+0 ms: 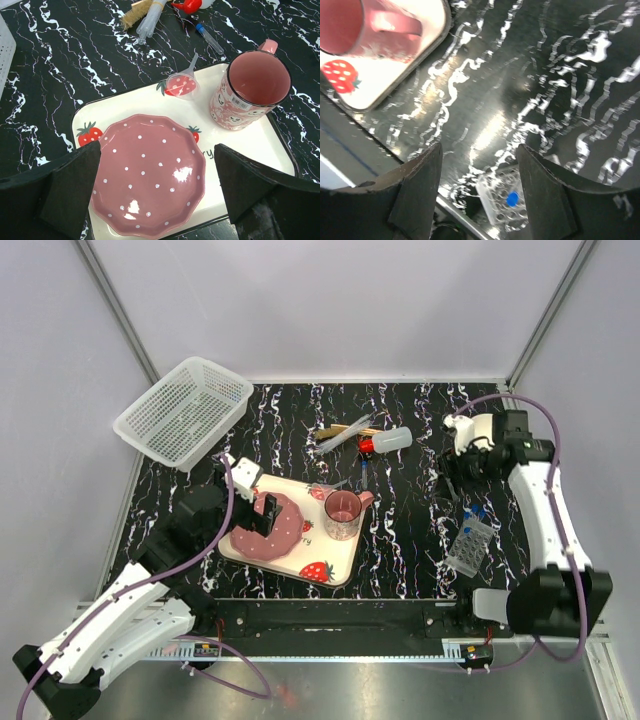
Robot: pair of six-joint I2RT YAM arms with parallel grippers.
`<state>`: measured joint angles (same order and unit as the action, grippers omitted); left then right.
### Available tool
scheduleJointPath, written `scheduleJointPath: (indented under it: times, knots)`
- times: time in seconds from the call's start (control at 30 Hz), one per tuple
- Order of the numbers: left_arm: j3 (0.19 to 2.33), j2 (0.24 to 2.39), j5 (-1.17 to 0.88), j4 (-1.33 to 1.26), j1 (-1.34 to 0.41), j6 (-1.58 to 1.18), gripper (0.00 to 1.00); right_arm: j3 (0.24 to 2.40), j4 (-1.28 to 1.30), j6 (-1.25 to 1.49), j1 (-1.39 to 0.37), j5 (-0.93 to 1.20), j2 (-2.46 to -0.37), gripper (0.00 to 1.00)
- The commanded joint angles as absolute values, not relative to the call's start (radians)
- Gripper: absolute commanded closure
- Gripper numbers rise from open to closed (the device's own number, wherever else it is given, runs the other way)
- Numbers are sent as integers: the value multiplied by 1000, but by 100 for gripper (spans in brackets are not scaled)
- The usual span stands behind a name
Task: Organize the chemistry lab equipment
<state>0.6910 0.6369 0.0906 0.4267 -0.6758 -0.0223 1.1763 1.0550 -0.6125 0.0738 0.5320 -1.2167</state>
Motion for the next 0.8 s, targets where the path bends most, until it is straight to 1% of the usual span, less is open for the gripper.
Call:
scheduleJointPath:
  times: [0.0, 0.13, 0.27, 0.33, 0.4, 0.43, 0.47, 0.57, 0.7, 0.77]
  knots:
    - [687, 653, 107, 411, -672, -8, 1, 1261, 1014, -444, 31, 741, -1389, 33]
    - [686, 687, 130, 411, -672, -8, 1, 1340, 913, -272, -47, 703, -1528, 34]
    - [687, 721, 156, 414, -670, -8, 1, 1420, 855, -200, -148, 566, -1664, 28]
    - [690, 744, 172, 417, -666, -8, 1, 1463, 815, -169, -176, 549, -1738, 27]
    - [693, 761, 187, 422, -663, -6, 1, 1518, 781, -132, -225, 474, -1819, 26]
    - [695, 767, 190, 423, -661, -6, 1, 1543, 775, -120, -242, 403, -1853, 26]
    - [696, 770, 193, 423, -658, -6, 1, 1572, 778, -112, -273, 378, -1917, 27]
    - [696, 784, 199, 420, -657, -6, 1, 1666, 790, -94, -308, 327, -2024, 28]
    - [698, 796, 201, 419, -653, -6, 1, 1761, 779, -86, -356, 230, -2121, 28]
    - [696, 801, 201, 417, -652, -8, 1, 1785, 784, -84, -364, 186, -2164, 32]
